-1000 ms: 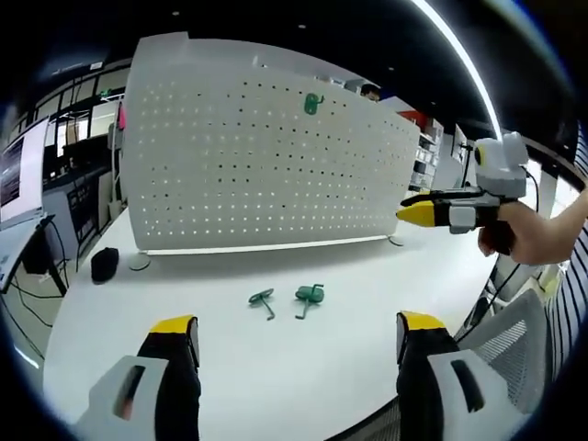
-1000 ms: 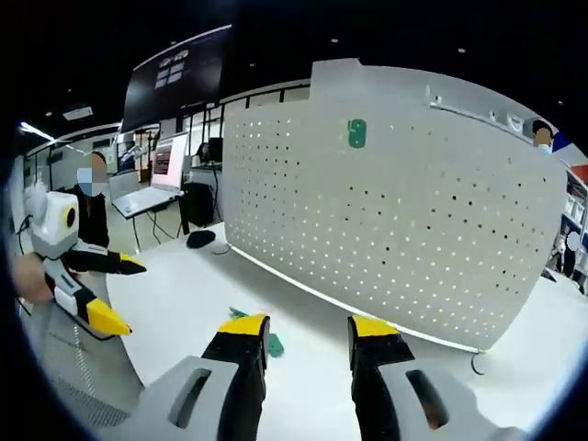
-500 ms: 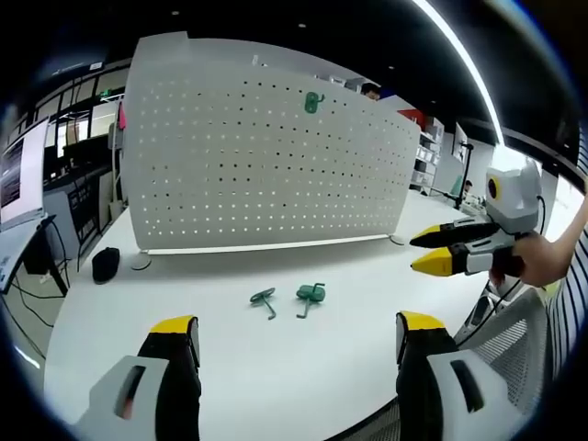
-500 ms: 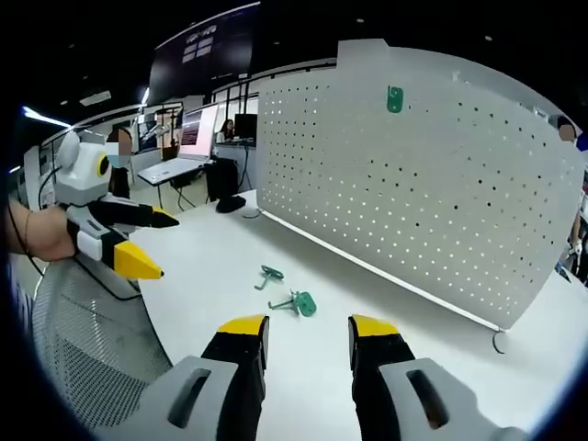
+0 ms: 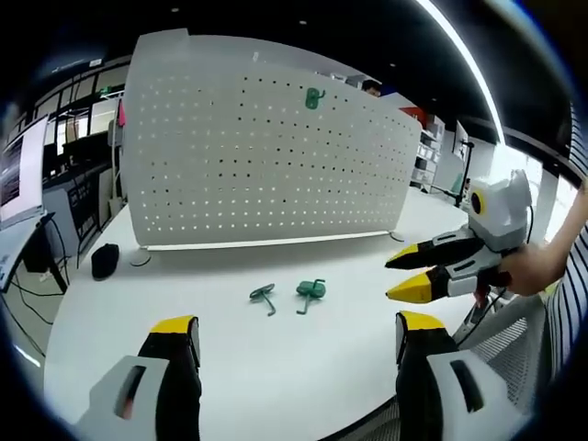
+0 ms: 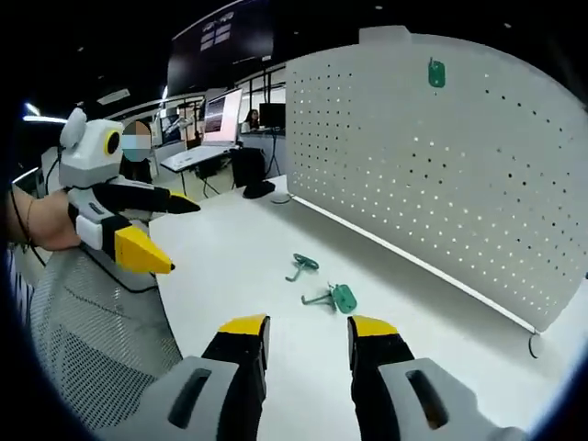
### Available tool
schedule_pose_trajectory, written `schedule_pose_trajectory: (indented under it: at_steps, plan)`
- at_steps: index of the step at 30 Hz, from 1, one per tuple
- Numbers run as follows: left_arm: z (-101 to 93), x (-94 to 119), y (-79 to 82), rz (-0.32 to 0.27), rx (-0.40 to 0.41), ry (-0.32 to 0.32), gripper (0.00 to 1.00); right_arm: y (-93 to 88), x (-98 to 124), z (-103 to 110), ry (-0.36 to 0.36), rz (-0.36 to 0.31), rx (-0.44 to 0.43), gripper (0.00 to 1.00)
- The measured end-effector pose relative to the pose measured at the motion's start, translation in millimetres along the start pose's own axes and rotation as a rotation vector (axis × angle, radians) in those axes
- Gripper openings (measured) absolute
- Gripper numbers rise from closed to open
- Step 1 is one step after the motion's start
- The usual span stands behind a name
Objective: Insert the hook assembly into the mounting plate slot until the hook locks in place.
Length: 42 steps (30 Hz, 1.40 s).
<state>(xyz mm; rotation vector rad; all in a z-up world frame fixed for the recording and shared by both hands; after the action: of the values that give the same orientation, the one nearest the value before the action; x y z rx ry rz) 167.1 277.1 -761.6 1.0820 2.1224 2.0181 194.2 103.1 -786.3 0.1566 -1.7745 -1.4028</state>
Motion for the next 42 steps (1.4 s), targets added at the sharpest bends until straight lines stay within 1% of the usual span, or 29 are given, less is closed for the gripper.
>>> schedule_pose_trajectory:
  at_steps: [3, 7, 9, 11, 13, 15, 19, 23, 25, 28, 29, 30, 31, 32, 34, 36, 37, 39, 42]
  plan:
    - [-1.7, -2.2, -2.8, 0.018, -0.005, -0.010, 0.93, 4.2, -11.6, 5.2, 0.026, 0.001, -0.004, 0.30]
    - [-2.0, -2.6, -4.8, 0.031, -0.023, -0.005, 0.92, 10.4, -30.6, 12.5, 0.061, 0.007, 0.002, 0.29]
    - [-1.5, -2.9, -6.0, 0.040, -0.023, -0.003, 0.92, 10.5, -39.8, 13.7, 0.070, 0.024, 0.005, 0.29]
    - [-0.1, -3.5, -7.2, 0.049, -0.020, 0.003, 0.92, 12.9, -47.9, 15.2, 0.081, 0.026, 0.002, 0.28]
    - [0.2, -3.3, -8.2, 0.059, -0.013, 0.006, 0.92, 17.3, -60.6, 18.1, 0.099, 0.033, 0.020, 0.28]
    - [0.9, -3.2, -8.5, 0.061, -0.009, 0.007, 0.92, 19.9, -72.1, 18.9, 0.110, 0.041, 0.026, 0.26]
    - [2.5, -2.6, -8.1, 0.058, -0.002, 0.014, 0.91, 23.1, -94.1, 17.9, 0.121, 0.062, 0.001, 0.24]
    - [4.6, -1.7, -7.8, 0.052, 0.005, 0.024, 0.91, 21.6, -116.6, 14.2, 0.104, 0.098, -0.048, 0.22]
    - [4.8, -1.4, -6.9, 0.047, 0.006, 0.026, 0.91, 20.9, -127.0, 13.6, 0.097, 0.115, -0.061, 0.19]
    - [6.2, -0.6, -5.6, 0.038, 0.011, 0.033, 0.90, 16.8, -139.1, 10.9, 0.061, 0.147, -0.063, 0.17]
    - [6.6, -0.3, -5.4, 0.036, 0.012, 0.035, 0.90, 16.2, -141.7, 10.3, 0.055, 0.149, -0.078, 0.17]
    - [6.9, -0.1, -5.2, 0.033, 0.014, 0.036, 0.90, 15.9, -143.7, 9.3, 0.040, 0.147, -0.110, 0.16]
    - [6.8, 0.1, -5.2, 0.033, 0.015, 0.034, 0.90, 17.7, -145.4, 7.2, 0.009, 0.133, -0.159, 0.15]
    - [6.4, 0.1, -4.9, 0.030, 0.018, 0.031, 0.90, 18.3, -147.4, 6.9, 0.003, 0.126, -0.156, 0.15]
    - [6.8, -0.2, -5.4, 0.033, 0.013, 0.034, 0.89, 12.6, -152.6, 6.9, -0.010, 0.169, -0.113, 0.14]
    - [7.4, -0.4, -5.2, 0.032, 0.013, 0.035, 0.89, 7.5, -157.6, 7.2, -0.010, 0.195, -0.133, 0.12]
    - [7.8, -0.5, -4.5, 0.027, 0.016, 0.035, 0.90, 6.7, -159.3, 6.5, -0.010, 0.195, -0.149, 0.12]
    - [8.8, -0.6, -4.4, 0.027, 0.021, 0.037, 0.89, 5.9, -159.1, 4.3, -0.029, 0.202, -0.142, 0.11]
    - [9.5, -0.8, -4.3, 0.025, 0.026, 0.039, 0.89, 4.7, -160.1, 2.7, -0.035, 0.206, -0.151, 0.10]
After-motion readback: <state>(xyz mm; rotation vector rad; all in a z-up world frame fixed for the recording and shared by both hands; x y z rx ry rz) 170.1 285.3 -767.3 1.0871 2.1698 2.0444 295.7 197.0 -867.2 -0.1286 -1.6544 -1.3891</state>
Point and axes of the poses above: the point that each gripper's makers call its tool centre point, and the gripper's own axes: x roughly backward along the fingers, z roughly to its left, y roughly out of its top, the point moved 5 cm from there along x, roughly backward along the fingers
